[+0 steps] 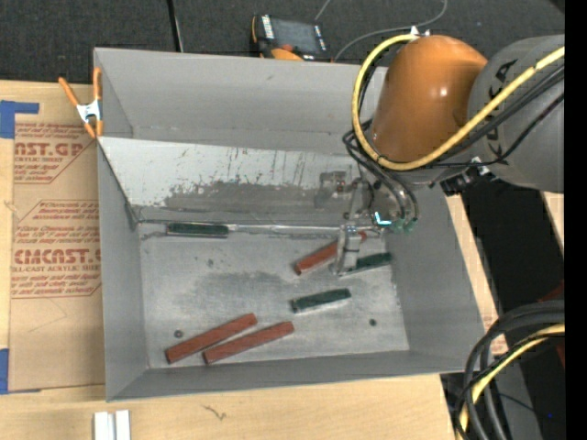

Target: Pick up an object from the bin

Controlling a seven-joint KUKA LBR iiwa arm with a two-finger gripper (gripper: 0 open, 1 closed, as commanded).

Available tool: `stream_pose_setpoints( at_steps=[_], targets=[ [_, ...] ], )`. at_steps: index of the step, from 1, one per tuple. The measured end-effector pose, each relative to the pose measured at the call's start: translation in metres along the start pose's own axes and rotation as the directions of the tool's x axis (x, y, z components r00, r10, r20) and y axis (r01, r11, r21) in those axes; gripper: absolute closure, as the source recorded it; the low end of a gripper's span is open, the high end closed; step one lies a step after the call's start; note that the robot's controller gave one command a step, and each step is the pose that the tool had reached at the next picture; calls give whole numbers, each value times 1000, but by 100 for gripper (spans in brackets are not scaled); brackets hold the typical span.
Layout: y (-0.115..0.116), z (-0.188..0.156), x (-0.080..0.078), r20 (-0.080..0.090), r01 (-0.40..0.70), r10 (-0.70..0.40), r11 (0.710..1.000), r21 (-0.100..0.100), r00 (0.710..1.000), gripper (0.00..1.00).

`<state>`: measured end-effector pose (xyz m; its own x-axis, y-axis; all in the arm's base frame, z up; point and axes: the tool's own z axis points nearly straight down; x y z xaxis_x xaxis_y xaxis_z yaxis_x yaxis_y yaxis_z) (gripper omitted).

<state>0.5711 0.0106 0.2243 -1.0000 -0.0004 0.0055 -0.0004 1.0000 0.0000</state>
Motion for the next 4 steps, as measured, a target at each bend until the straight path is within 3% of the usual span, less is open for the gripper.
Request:
stream_pose_setpoints(
  at_steps=[1,2,3,4],
  targets=[
    [-57,158,-14,0,-18,18,1000,0,1000,0],
    [-90,122,-21,11,13,-13,1000,1,1000,0],
    [-57,107,-25,10,-8,9,1000,-2,1000,0],
    [-74,157,-22,3,27,-27,1000,0,1000,0]
  ],
)
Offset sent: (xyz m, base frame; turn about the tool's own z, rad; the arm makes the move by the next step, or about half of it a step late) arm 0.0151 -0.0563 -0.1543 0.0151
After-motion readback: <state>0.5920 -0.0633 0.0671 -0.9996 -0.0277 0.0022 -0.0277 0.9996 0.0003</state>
